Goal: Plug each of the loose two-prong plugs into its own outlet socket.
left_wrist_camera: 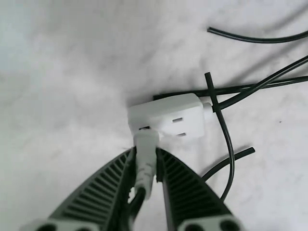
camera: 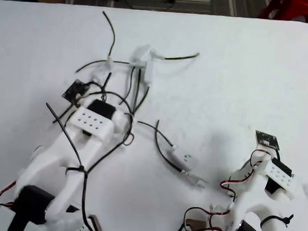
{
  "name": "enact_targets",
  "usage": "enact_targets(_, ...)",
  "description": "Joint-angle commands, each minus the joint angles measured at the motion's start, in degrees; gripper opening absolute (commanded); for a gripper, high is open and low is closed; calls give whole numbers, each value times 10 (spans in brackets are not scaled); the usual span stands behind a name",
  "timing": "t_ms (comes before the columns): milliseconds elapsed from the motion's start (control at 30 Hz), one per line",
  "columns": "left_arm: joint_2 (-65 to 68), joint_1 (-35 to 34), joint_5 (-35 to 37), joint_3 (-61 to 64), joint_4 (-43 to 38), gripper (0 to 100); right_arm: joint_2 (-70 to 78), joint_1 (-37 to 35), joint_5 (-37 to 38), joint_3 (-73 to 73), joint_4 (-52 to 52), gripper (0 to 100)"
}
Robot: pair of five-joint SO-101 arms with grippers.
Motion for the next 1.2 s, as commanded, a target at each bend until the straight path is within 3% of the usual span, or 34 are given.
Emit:
enact_targets(0, 7, 44, 1, 22, -6, 27, 0, -3, 1, 2, -15, 70)
enact_targets(167, 7, 114, 1, 45, -6, 27, 0, -3, 1, 2, -15, 70)
enact_targets(267, 7, 119, 1, 45, -3, 25, 0, -3, 1, 2, -14, 70)
enact_targets(467, 7, 67, 6, 41, -4, 25, 0, -3, 1, 3, -14, 70)
enact_targets(667, 7, 17, 126, 40, -6, 25, 0, -3, 1, 3, -14, 70)
enact_targets(1033, 3, 0, 132, 15, -1, 25, 0, -3, 1, 3, -14, 70)
enact_targets(1167, 3, 0, 132, -30, 69, 25, 0, -3, 1, 3, -15, 70)
